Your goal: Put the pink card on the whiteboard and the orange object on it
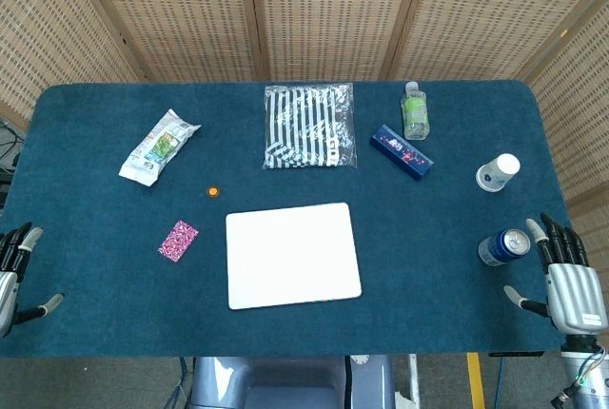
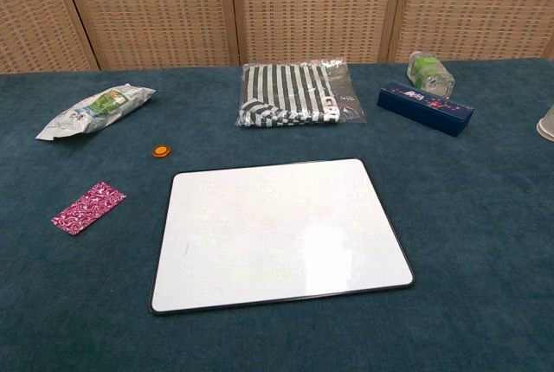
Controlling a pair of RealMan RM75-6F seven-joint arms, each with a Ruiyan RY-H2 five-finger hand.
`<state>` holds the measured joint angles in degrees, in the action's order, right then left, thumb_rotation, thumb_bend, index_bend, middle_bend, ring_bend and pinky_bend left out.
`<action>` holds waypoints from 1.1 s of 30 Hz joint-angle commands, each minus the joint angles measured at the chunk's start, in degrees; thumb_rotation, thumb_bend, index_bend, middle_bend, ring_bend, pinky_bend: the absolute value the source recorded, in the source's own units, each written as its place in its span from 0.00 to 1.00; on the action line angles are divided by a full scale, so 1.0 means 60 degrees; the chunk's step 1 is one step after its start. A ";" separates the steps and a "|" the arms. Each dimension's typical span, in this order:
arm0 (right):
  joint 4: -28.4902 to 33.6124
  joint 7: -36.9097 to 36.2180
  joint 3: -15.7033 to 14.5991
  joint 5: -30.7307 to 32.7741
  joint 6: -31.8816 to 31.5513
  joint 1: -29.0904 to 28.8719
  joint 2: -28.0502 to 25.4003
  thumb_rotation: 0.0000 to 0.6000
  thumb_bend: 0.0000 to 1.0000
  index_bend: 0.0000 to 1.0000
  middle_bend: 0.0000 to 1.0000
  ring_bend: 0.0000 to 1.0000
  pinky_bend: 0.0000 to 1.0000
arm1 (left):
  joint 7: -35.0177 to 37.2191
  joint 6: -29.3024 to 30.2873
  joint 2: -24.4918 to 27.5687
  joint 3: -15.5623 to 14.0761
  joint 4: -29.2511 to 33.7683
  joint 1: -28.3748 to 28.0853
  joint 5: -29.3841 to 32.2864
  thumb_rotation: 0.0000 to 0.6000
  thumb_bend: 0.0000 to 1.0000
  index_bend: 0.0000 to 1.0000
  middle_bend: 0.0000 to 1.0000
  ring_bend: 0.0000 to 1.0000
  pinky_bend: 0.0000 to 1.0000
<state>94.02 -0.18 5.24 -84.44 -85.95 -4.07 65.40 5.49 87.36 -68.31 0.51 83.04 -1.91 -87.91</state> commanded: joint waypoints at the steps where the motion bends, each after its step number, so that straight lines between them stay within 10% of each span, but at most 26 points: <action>1: 0.0001 -0.0023 -0.0002 -0.0004 -0.0004 0.0004 -0.0004 1.00 0.05 0.00 0.00 0.00 0.00 | -0.0059 -0.0018 -0.0025 -0.0002 0.0003 -0.0006 0.0008 1.00 0.00 0.00 0.00 0.00 0.00; 12: -0.0015 -0.0176 -0.0019 -0.0044 -0.0065 0.0050 -0.0019 1.00 0.05 0.00 0.00 0.00 0.00 | -0.0366 -0.0484 -0.0115 0.0163 -0.0263 -0.0434 -0.0013 1.00 0.00 0.00 0.00 0.00 0.00; 33: 0.0151 0.0040 0.0082 0.0301 0.0161 -0.0015 0.0009 1.00 0.05 0.00 0.00 0.00 0.00 | 0.0008 -0.5607 -0.1143 0.0001 -0.2688 -0.4641 -0.1114 1.00 0.09 0.13 0.00 0.00 0.00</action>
<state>94.92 0.06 5.73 -82.64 -84.99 -4.16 65.45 6.12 54.66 -74.46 0.68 67.24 -28.93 -94.89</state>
